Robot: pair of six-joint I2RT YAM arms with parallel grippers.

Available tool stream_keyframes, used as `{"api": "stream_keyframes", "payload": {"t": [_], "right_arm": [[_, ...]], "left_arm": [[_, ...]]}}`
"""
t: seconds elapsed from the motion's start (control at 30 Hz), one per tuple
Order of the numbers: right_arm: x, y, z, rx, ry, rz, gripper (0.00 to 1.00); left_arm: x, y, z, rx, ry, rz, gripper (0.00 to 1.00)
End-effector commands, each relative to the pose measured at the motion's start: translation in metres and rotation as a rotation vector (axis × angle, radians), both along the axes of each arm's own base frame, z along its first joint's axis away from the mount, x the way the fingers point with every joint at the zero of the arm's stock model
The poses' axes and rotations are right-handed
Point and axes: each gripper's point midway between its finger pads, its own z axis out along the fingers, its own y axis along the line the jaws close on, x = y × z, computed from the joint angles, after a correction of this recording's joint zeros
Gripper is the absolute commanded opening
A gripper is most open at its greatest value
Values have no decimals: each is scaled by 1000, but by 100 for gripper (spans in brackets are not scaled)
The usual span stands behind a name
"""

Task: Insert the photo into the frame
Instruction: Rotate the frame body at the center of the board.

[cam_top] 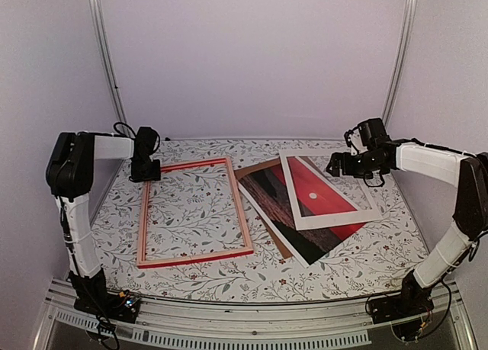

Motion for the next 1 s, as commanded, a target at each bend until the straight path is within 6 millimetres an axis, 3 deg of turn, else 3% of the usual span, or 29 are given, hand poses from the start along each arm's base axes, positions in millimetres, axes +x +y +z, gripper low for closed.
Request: {"api": "stream_keyframes", "payload": {"t": [0.0, 0.23, 0.47, 0.6, 0.7, 0.87, 0.97], "right_arm": [[2, -2, -4, -1, 30, -14, 99], [5, 3, -21, 4, 69, 8, 99], [8, 24, -43, 15, 118, 64, 99], [9, 21, -52, -18, 130, 46, 99], [14, -3, -56, -113, 128, -42, 99], [27, -68, -61, -115, 165, -193, 99], [33, -101, -56, -100, 159, -266, 99]], "left_arm": [[4, -15, 1, 71, 41, -93, 52], [18, -55, 1, -8, 7, -214, 52], [5, -82, -5, -35, 25, -276, 52], [-7, -85, -3, -28, 25, -281, 51], [-10, -76, 3, 13, 12, -262, 54], [-6, -57, 25, 88, -22, -196, 63], [-4, -54, 45, 92, -68, -169, 77]]}}
